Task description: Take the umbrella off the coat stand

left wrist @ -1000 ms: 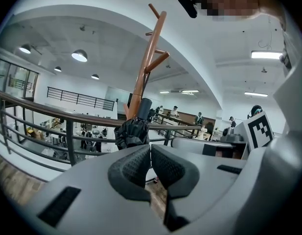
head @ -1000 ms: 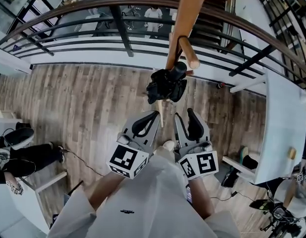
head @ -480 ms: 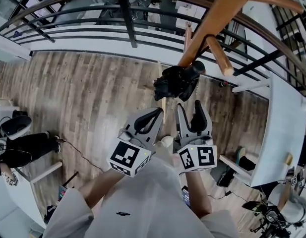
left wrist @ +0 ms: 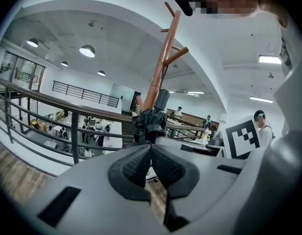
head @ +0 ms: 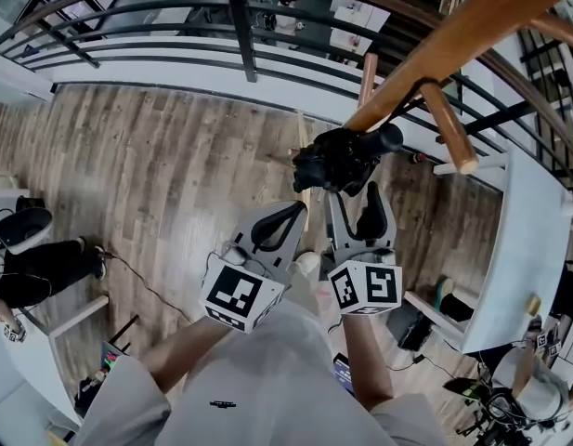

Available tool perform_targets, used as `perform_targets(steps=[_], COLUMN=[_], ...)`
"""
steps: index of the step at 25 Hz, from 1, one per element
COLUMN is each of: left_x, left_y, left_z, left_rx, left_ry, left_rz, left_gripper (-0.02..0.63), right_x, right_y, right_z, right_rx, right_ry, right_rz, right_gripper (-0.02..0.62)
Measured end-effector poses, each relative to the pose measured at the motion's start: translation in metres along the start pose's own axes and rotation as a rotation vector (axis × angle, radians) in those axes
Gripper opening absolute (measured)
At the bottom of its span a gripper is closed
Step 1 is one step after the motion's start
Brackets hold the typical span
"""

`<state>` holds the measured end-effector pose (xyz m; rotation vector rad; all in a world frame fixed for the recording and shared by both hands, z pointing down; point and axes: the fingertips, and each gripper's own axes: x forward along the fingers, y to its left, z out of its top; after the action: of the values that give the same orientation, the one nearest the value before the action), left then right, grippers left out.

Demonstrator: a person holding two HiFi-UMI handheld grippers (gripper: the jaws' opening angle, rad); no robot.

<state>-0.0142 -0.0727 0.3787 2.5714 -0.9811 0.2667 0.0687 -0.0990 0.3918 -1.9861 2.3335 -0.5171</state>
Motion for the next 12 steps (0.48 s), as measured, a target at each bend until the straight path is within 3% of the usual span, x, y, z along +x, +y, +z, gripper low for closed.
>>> perform_targets(steps=[12], left_x=[-0.001], left_y=[0.016], left_z=[-0.009], left_rx=[-0.026], left_ry=[0.008], left_rz=[-0.001], left_gripper=[0.025], right_x=[0.034], right_y=[0.003], right_z=[0.001], right_rx=[0.046], right_ry=[-0.006], right_rz=[-0.038], right_gripper=[0.322])
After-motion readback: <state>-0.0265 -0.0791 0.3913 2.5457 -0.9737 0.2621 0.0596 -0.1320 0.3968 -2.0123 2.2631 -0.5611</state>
